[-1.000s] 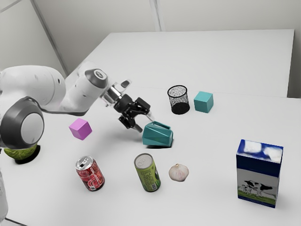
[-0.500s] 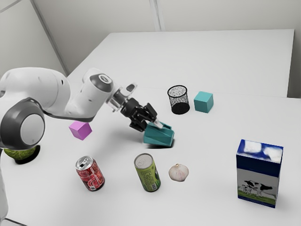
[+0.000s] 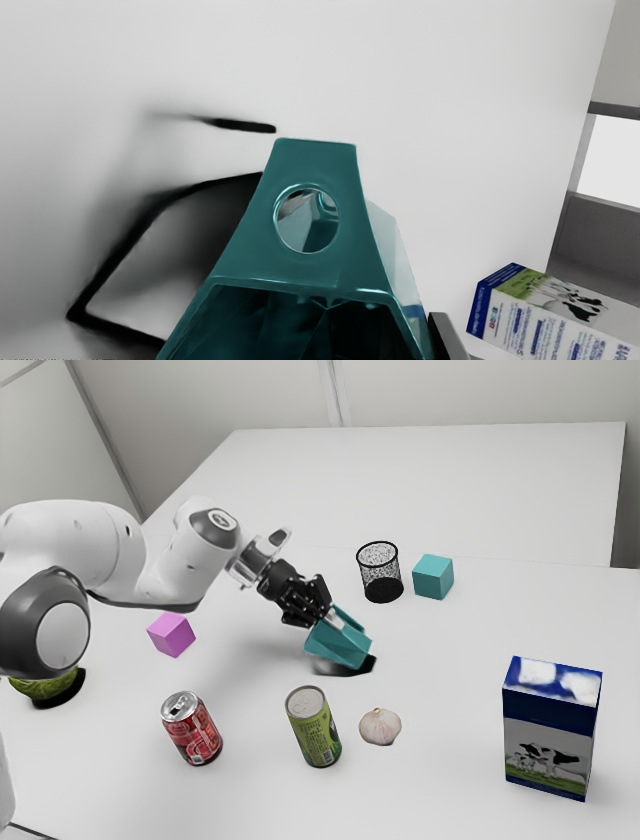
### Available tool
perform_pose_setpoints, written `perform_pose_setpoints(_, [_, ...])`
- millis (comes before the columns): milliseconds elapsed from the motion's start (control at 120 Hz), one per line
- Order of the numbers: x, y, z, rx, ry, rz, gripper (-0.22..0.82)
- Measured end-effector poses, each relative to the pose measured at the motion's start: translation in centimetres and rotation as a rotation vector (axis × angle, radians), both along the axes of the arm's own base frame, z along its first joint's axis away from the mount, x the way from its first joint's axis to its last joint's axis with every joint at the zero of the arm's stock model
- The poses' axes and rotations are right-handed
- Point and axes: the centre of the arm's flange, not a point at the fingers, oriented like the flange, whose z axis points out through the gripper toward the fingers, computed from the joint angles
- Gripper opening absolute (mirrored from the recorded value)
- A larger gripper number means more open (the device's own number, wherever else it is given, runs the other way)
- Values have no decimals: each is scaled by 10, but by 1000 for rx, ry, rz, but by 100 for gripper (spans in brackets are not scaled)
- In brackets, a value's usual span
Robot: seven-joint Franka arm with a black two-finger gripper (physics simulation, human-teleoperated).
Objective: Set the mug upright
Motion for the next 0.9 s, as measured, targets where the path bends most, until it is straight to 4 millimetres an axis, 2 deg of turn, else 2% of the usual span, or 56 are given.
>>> perform_pose_setpoints(200, [-4,0,51,77,-78,-35,-17])
perform_pose_setpoints(392, [-19,8,94,354,-140,-152,-17])
perform_pose_setpoints(492, [-45,7,98,520,-151,-228,-17])
perform_pose_setpoints(558, [-54,8,97,634,-164,-279,-17])
perform_pose_setpoints(725, [-56,11,85,864,-170,-363,-18])
perform_pose_setpoints(900, [-53,14,72,955,-146,-349,-18])
